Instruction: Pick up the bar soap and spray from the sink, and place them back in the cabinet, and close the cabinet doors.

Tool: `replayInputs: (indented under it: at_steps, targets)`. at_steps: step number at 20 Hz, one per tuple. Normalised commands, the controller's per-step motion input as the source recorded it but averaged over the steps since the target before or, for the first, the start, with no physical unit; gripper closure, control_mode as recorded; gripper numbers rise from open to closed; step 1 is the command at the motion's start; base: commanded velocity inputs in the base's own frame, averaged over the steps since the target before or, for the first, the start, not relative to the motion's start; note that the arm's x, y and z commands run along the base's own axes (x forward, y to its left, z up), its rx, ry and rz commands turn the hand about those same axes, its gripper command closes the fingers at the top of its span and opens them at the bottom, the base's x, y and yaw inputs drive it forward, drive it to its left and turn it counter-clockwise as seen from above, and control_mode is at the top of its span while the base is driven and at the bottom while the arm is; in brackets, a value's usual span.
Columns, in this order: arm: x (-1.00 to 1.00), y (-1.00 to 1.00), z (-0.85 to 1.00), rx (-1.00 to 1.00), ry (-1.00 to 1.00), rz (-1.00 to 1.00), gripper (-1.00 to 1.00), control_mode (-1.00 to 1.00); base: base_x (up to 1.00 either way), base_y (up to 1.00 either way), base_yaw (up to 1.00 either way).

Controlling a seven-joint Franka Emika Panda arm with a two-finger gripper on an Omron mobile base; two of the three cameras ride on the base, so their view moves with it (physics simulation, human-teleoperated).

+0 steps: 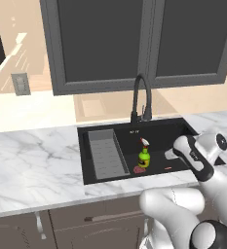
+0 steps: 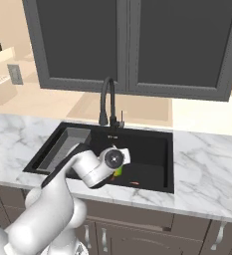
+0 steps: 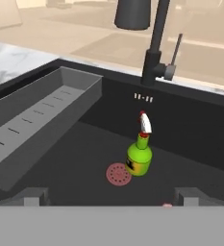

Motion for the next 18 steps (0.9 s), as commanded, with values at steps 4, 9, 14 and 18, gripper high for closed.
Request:
replayInputs:
  at_steps: [4, 9, 14, 18]
  targets:
    - [0.12, 0.0, -0.25, 0.0, -0.04, 0.0, -1.0, -1.0, 0.0, 0.0, 0.0]
    - [0.02, 0.0, -0.27, 0.0, -0.04, 0.0, -1.0, -1.0, 0.0, 0.0, 0.0]
    - [0.05, 0.0, -0.29, 0.0, -0.04, 0.0, -1.0, -1.0, 0.0, 0.0, 0.0]
    - [0.07, 0.0, -0.16, 0.0, -0.01, 0.0, -1.0, -1.0, 0.0, 0.0, 0.0]
